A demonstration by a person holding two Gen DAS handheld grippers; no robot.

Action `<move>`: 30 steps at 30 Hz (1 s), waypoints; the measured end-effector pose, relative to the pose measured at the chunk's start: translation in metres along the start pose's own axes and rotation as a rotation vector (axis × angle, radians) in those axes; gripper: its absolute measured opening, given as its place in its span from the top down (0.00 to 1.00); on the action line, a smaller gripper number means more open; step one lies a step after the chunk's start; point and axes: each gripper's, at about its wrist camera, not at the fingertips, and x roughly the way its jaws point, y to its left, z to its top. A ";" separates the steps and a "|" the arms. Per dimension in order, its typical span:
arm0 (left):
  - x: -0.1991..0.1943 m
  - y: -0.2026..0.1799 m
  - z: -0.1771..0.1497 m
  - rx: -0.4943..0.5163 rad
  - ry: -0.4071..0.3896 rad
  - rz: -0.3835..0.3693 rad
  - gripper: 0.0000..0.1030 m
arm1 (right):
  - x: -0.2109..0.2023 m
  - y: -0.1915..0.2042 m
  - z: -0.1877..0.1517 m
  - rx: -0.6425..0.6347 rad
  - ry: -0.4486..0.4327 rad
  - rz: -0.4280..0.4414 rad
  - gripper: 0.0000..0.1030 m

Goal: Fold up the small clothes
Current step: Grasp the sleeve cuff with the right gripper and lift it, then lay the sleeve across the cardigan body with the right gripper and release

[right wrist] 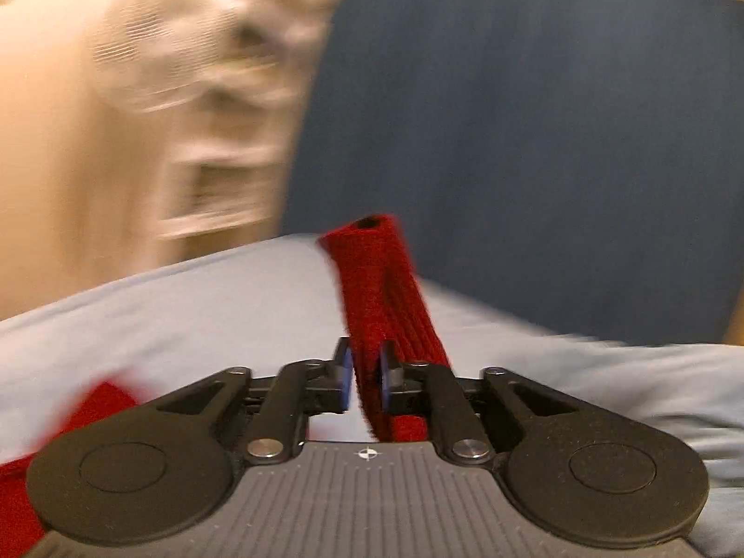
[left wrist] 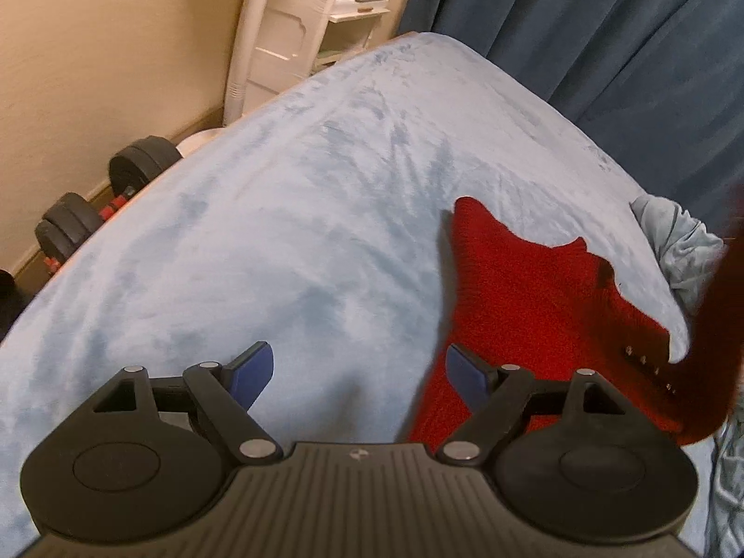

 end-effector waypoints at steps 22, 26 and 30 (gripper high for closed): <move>-0.123 -0.041 -0.133 0.475 0.084 0.063 0.15 | -0.263 0.031 -0.122 0.231 0.369 -0.218 0.32; -0.161 -0.042 -0.166 0.514 0.077 0.041 0.15 | -0.294 0.047 -0.121 0.310 0.362 -0.217 0.32; -0.184 -0.045 -0.184 0.517 0.080 0.028 0.15 | -0.324 0.064 -0.123 0.337 0.323 -0.243 0.32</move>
